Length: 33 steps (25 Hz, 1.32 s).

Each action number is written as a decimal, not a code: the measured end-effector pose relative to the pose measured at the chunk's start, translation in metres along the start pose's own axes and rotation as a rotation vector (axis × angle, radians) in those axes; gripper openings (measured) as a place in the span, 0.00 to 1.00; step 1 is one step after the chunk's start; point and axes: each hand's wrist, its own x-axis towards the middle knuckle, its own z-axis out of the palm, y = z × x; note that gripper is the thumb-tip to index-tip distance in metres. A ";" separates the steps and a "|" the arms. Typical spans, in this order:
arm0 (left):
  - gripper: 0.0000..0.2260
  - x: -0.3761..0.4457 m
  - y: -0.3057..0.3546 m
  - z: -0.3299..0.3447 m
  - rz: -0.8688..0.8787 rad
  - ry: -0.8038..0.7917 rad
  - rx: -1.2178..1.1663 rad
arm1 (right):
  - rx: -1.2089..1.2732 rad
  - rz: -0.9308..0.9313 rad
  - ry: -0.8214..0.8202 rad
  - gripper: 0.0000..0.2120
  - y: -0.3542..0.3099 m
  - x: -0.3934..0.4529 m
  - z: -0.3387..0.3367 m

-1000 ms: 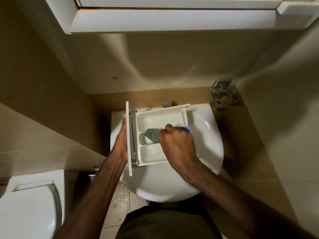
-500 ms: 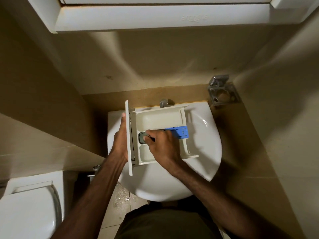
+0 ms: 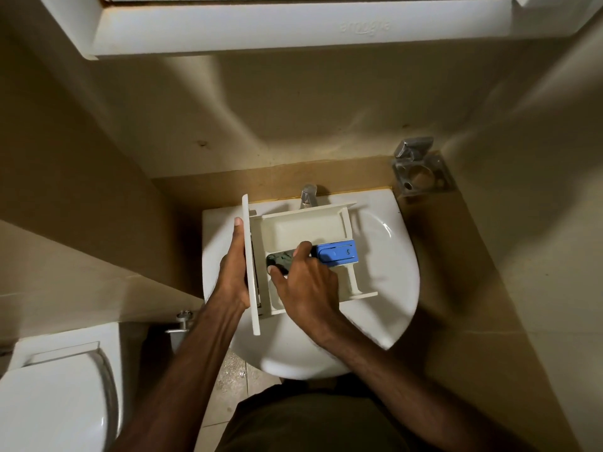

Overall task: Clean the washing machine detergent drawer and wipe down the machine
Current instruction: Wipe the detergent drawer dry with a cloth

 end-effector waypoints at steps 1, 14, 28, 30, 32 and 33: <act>0.35 -0.001 -0.001 0.001 -0.003 0.012 0.011 | 0.057 0.033 -0.002 0.21 0.000 -0.001 0.003; 0.34 0.000 -0.002 -0.004 0.075 -0.043 -0.004 | 0.605 -0.095 0.192 0.08 0.027 -0.009 0.005; 0.27 0.005 -0.003 -0.006 0.162 0.066 0.077 | 0.386 -0.391 0.372 0.13 0.030 -0.027 -0.002; 0.33 0.002 -0.002 -0.009 0.139 0.053 0.058 | 0.306 -0.449 0.512 0.15 0.045 -0.030 -0.014; 0.38 -0.002 0.003 -0.012 0.128 0.066 0.003 | 0.199 -0.420 0.660 0.13 0.066 -0.030 -0.030; 0.40 -0.003 0.004 -0.014 0.127 0.049 -0.024 | 0.119 -0.395 0.699 0.13 0.077 -0.028 -0.038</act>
